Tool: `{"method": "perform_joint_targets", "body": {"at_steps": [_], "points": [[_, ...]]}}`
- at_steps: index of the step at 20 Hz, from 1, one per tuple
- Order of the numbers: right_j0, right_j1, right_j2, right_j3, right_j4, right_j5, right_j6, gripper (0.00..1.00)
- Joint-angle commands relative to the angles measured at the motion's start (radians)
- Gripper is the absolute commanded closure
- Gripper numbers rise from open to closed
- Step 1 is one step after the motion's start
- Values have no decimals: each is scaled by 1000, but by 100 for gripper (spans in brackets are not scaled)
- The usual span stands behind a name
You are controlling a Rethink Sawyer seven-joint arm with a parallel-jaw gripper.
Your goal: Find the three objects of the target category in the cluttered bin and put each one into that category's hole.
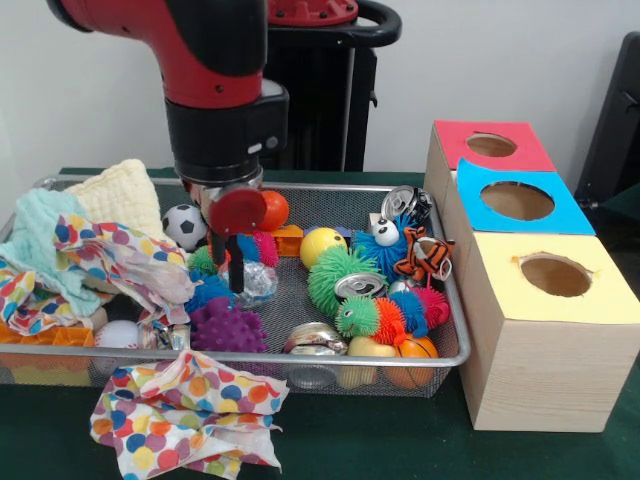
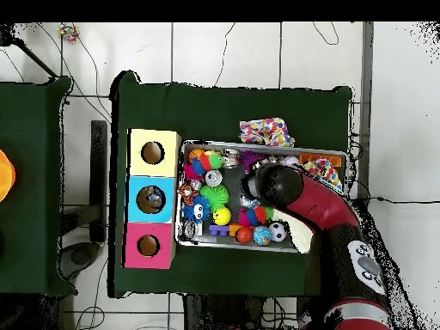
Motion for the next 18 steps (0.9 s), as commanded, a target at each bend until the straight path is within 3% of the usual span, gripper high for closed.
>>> {"method": "perform_joint_targets", "body": {"at_steps": [1, 14, 18], "points": [[0, 76, 43, 32, 54, -20, 154, 0], [-44, 90, 61, 16, 46, -14, 92, 0], [-50, 144, 67, -25, 54, -3, 93, 0]]}}
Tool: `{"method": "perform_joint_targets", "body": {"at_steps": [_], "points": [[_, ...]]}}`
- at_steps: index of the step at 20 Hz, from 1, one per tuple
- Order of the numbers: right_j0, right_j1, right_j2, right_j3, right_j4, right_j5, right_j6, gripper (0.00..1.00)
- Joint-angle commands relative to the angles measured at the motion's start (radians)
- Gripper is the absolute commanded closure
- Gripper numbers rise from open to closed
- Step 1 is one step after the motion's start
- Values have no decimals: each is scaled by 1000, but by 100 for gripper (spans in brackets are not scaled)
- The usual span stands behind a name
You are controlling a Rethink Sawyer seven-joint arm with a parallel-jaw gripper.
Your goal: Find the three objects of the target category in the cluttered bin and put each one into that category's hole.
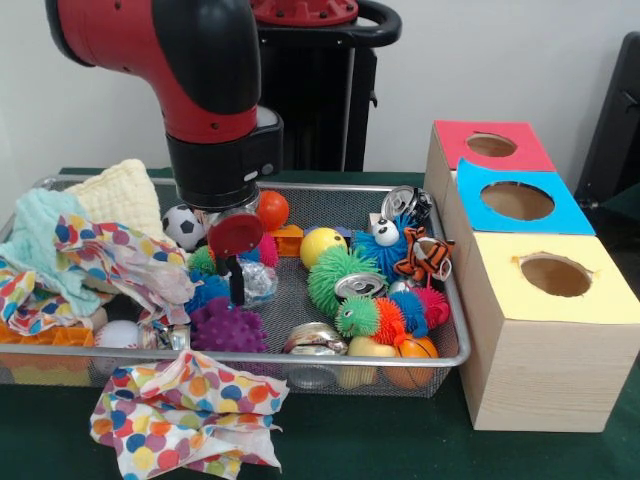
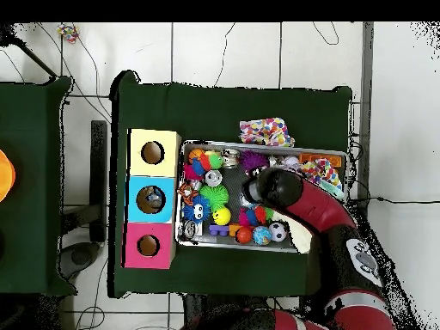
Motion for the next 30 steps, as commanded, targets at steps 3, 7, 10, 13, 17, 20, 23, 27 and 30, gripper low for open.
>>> {"method": "perform_joint_targets", "body": {"at_steps": [3, 7, 10, 13, 17, 20, 23, 27, 30], "points": [[-37, 80, 85, 14, 70, 17, 116, 0], [-68, 102, 105, 35, 93, 10, 113, 0], [-95, 131, 115, 20, 102, 18, 89, 0], [-107, 140, 119, 7, 113, 52, 86, 0], [-124, 153, 122, -3, 119, 96, 82, 0], [-137, 151, 125, 6, 139, 169, 92, 0], [-150, 169, 125, -8, 163, 243, 105, 0], [-167, 196, 132, -31, 200, 319, 119, 0], [-176, 205, 130, -61, 223, 391, 130, 0]]}}
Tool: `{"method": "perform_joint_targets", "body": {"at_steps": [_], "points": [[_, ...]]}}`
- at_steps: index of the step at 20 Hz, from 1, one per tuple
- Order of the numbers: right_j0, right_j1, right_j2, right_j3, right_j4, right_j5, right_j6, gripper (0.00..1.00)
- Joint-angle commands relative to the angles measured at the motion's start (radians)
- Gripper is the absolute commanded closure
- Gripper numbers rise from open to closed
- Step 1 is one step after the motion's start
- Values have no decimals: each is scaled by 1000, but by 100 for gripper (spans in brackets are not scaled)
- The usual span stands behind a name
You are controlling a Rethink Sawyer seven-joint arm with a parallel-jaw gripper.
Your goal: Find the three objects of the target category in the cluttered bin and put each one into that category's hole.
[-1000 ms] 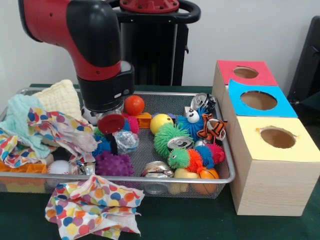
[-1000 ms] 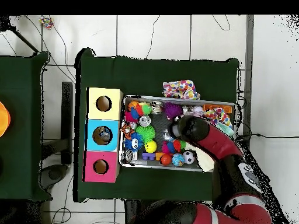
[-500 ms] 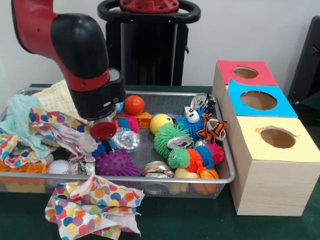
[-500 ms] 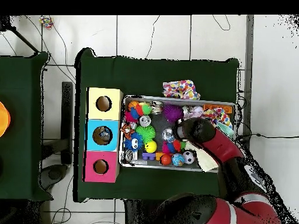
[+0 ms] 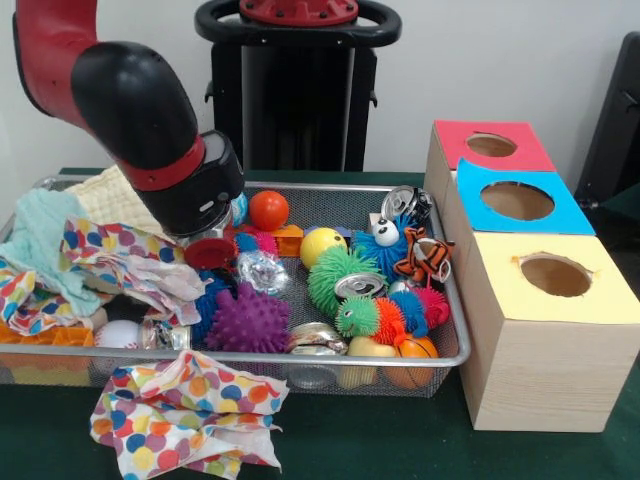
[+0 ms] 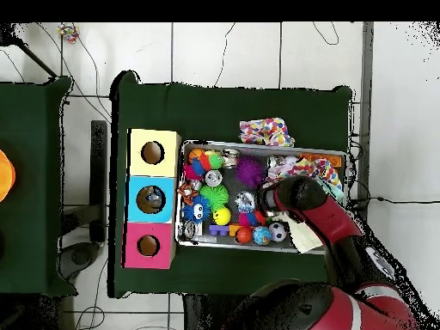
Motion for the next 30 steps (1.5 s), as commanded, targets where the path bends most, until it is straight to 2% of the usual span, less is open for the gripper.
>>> {"method": "perform_joint_targets", "body": {"at_steps": [1, 6, 14, 17, 21, 25, 27, 30], "points": [[-41, 69, 92, -48, 87, 179, 132, 0], [-64, 109, 85, -114, 98, 249, 116, 0], [-102, 188, 73, -202, 75, 258, 63, 0], [-103, 177, 79, -194, 82, 256, 70, 0], [-132, 184, 143, -176, 136, 218, 48, 0], [-159, 175, 220, -107, 210, 186, 37, 0], [-181, 183, 260, -102, 243, 202, 23, 0], [-197, 163, 304, -41, 283, 193, 15, 0]]}}
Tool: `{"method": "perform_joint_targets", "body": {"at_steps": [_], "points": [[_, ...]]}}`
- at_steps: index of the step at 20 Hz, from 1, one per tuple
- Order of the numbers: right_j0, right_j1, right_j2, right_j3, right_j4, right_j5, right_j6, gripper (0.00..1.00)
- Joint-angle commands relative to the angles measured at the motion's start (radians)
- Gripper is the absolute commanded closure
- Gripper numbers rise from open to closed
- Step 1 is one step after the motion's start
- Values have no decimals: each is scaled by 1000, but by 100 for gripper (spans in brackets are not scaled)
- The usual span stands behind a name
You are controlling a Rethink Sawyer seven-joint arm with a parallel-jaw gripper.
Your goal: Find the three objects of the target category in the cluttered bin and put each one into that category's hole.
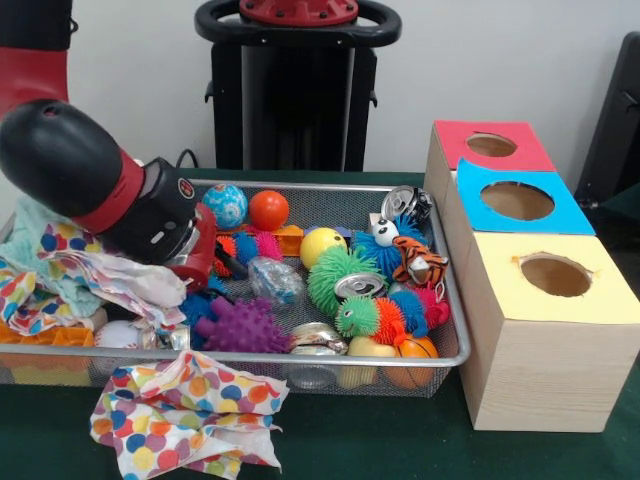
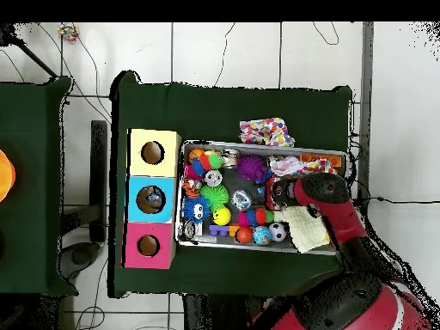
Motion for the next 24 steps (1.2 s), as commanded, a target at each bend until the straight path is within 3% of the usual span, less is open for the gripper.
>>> {"method": "perform_joint_targets", "body": {"at_steps": [1, 5, 8, 17, 24], "points": [[-46, 34, 192, 61, 123, -20, 16, 0], [-74, 26, 215, 87, 148, 21, 20, 0], [-77, 67, 205, 24, 121, 49, 15, 0], [-56, 107, 167, -63, 60, 107, 43, 0], [-17, 40, 92, -4, 13, 187, 111, 0]]}}
